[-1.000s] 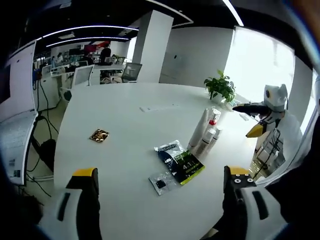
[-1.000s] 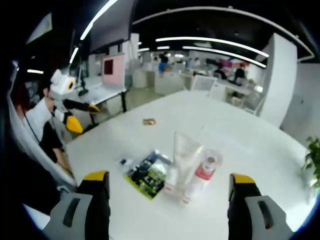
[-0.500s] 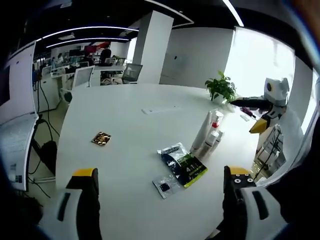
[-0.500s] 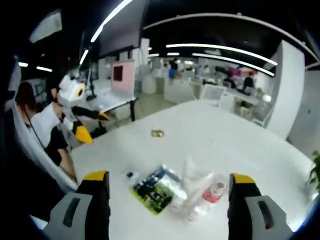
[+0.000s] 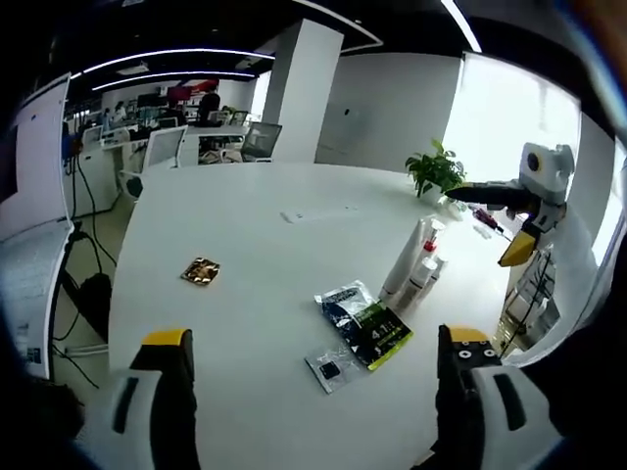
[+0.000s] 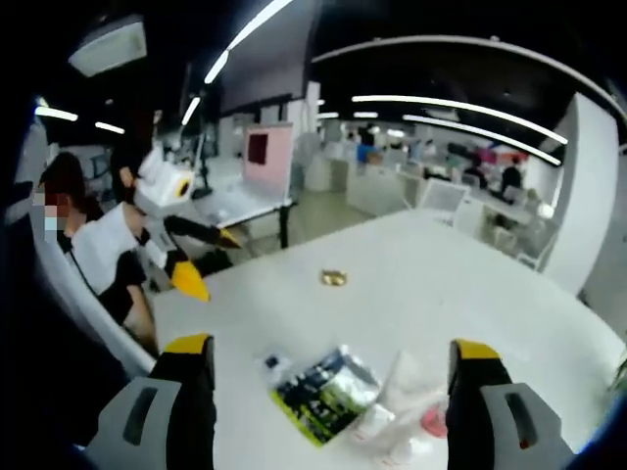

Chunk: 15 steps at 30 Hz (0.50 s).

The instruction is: Arrange the skincare products in the storage area until every visible bottle or jar stands upright without overlapping.

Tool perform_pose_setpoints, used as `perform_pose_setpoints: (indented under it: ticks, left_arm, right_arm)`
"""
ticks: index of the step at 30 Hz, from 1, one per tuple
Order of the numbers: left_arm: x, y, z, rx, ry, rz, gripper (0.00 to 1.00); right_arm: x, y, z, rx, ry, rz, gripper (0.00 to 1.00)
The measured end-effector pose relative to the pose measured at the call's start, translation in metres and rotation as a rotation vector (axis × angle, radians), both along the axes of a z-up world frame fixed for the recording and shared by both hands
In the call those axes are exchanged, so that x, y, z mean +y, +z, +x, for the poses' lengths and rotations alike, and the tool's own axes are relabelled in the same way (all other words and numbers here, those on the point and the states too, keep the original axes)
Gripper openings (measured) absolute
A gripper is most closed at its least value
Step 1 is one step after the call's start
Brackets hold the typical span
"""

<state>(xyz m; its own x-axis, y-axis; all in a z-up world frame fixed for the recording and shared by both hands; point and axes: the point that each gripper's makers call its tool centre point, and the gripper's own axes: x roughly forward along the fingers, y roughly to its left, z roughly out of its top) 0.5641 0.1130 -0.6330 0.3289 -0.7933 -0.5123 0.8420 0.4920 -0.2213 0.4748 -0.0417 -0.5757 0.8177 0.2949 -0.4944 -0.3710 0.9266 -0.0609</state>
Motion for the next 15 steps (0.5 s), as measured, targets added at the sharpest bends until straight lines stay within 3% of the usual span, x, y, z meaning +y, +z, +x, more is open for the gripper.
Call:
perform_pose_setpoints:
  ticks: [15]
  left_arm:
    - [-0.009,-0.014,0.020,0.036,-0.003,0.019,0.97]
  right_arm:
    - [0.020,-0.014,0.022,0.017,0.091,0.013,1.00]
